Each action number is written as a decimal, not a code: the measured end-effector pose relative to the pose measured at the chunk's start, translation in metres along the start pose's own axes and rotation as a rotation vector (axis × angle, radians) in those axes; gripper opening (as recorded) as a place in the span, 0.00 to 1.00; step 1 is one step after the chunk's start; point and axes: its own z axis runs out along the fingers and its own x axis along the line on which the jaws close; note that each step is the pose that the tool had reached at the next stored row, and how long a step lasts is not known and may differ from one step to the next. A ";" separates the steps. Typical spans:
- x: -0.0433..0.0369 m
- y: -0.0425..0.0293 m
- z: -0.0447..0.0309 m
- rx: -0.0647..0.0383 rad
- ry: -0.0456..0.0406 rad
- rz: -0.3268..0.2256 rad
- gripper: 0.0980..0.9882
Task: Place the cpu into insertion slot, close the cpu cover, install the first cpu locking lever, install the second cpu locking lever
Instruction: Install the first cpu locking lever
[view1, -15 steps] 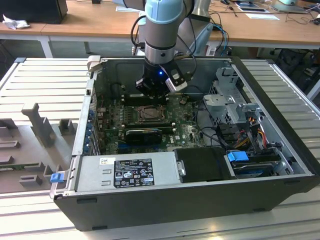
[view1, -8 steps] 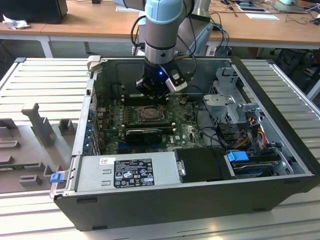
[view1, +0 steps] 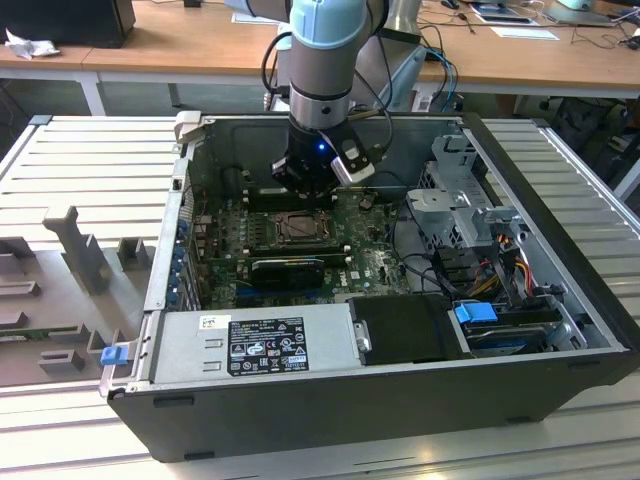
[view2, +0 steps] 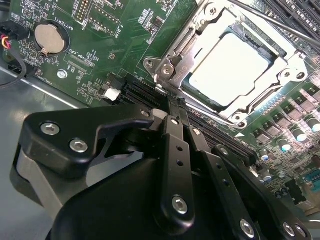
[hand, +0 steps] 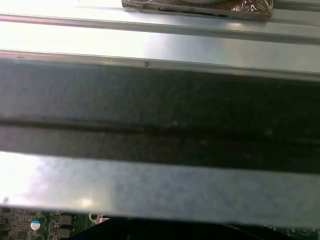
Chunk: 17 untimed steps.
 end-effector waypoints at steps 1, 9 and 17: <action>0.0000 0.0000 0.0002 0.001 0.0002 0.000 0.01; 0.0002 -0.0006 0.0035 0.025 0.0021 0.000 0.01; 0.0000 0.0001 -0.0014 0.010 0.0009 0.000 0.01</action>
